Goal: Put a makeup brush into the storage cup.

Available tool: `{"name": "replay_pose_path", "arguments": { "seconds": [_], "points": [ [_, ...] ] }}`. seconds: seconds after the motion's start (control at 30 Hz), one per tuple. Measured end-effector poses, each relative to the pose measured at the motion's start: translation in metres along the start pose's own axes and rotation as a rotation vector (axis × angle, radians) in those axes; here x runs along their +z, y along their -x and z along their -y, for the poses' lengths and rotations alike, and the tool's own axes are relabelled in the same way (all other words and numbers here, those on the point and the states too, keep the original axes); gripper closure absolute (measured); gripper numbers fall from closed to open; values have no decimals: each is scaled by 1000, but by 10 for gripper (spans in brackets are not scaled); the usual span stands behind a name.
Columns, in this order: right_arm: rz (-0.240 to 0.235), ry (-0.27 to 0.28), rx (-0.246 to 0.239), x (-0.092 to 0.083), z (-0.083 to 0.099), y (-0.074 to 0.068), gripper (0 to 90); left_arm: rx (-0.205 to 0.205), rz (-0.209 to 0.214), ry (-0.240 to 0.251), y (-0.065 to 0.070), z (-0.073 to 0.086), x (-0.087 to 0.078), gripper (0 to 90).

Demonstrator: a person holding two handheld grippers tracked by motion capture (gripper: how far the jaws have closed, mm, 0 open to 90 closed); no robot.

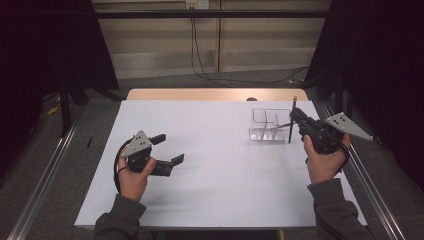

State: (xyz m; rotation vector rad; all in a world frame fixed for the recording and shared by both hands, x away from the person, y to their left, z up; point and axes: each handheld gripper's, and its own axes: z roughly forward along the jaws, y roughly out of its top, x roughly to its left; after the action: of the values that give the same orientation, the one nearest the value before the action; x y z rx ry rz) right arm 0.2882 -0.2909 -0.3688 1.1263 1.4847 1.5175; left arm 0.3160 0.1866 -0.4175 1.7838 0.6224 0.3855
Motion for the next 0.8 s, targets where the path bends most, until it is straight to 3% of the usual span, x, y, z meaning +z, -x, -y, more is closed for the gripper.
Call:
{"name": "replay_pose_path", "arguments": {
  "seconds": [0.4, 0.8],
  "points": [
    [7, 4, -6, 9, -3, 6, 850, -3, 8, 4, -1, 1, 1, 32],
    [23, 19, 21, 18, -4, 14, 851, -1, 3, -4, -1, 1, 1, 32]
  ]
}}
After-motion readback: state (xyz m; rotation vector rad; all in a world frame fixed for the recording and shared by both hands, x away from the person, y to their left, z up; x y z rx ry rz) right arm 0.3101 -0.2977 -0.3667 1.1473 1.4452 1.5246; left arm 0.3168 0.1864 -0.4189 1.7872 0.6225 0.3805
